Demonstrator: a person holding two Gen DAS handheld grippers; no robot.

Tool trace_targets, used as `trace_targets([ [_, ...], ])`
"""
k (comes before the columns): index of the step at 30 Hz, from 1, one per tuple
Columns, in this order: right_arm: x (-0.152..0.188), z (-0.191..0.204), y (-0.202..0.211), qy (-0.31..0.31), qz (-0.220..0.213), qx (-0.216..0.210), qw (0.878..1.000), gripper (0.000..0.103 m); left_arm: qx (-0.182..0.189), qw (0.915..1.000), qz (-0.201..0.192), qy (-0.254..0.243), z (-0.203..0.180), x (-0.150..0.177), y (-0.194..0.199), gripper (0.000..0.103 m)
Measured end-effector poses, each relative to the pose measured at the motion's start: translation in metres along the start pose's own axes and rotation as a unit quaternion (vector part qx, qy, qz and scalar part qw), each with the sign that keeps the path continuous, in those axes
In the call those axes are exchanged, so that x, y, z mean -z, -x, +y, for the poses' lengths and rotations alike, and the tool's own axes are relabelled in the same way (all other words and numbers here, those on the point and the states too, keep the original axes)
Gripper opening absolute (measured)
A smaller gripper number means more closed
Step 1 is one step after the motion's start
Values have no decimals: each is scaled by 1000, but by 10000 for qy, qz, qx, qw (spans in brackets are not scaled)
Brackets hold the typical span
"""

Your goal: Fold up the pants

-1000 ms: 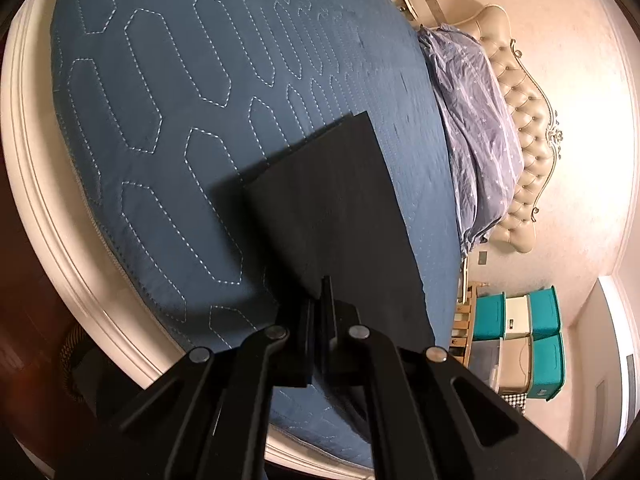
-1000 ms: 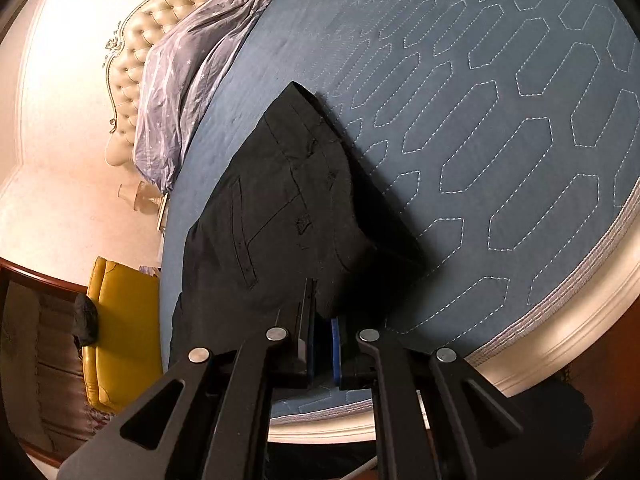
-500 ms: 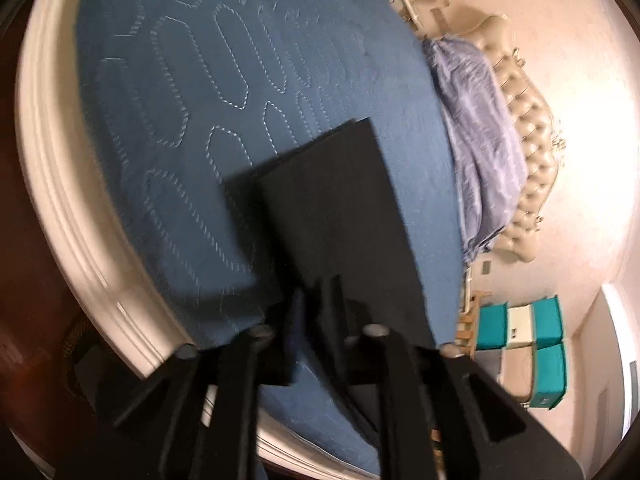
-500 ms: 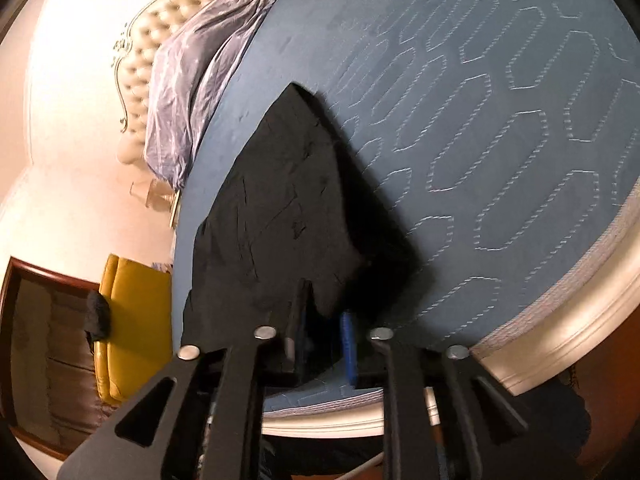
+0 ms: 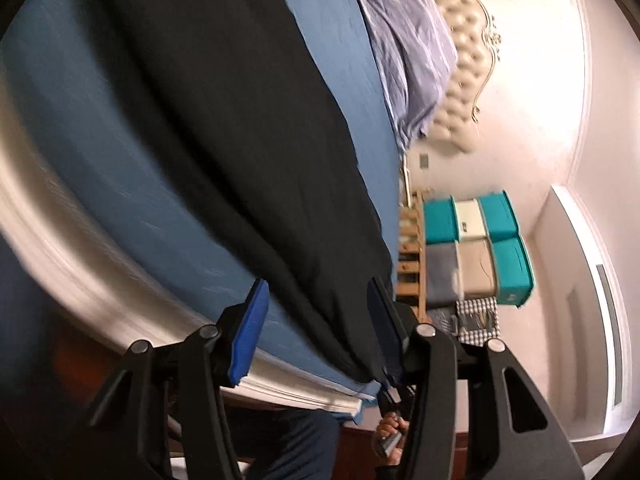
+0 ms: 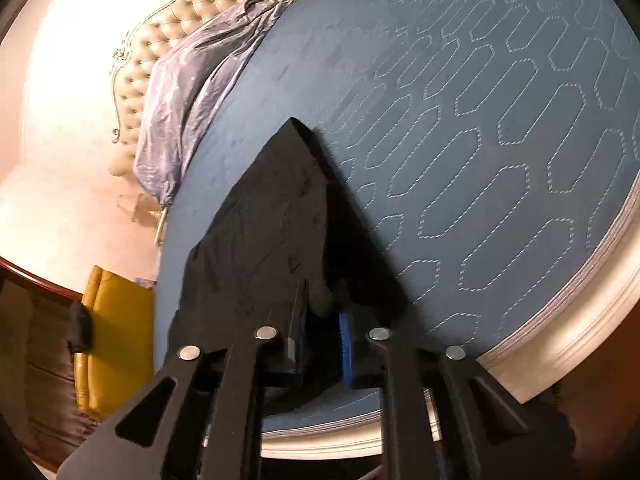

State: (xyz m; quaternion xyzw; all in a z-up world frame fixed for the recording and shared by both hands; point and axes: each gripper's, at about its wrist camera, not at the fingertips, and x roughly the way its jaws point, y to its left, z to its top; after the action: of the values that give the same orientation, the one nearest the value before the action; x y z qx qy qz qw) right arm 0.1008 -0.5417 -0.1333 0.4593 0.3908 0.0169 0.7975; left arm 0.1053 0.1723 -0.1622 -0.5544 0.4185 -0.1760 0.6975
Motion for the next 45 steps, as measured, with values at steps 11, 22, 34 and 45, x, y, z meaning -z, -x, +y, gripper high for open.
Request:
trace_targets([
  [11, 1, -2, -2, 101, 39, 28, 9999, 12, -133, 9984, 263, 473, 1, 6, -77, 37],
  [22, 0, 1, -6, 249, 103, 120, 9996, 12, -296, 9980, 328, 457, -4, 0, -77, 34],
  [34, 0, 2, -9, 395, 115, 240, 9989, 12, -551, 9984, 83, -86, -20, 3, -78, 5],
  [45, 6, 18, -2, 582, 8, 450, 9973, 10, -578, 9982, 95, -85, -28, 15, -64, 3],
])
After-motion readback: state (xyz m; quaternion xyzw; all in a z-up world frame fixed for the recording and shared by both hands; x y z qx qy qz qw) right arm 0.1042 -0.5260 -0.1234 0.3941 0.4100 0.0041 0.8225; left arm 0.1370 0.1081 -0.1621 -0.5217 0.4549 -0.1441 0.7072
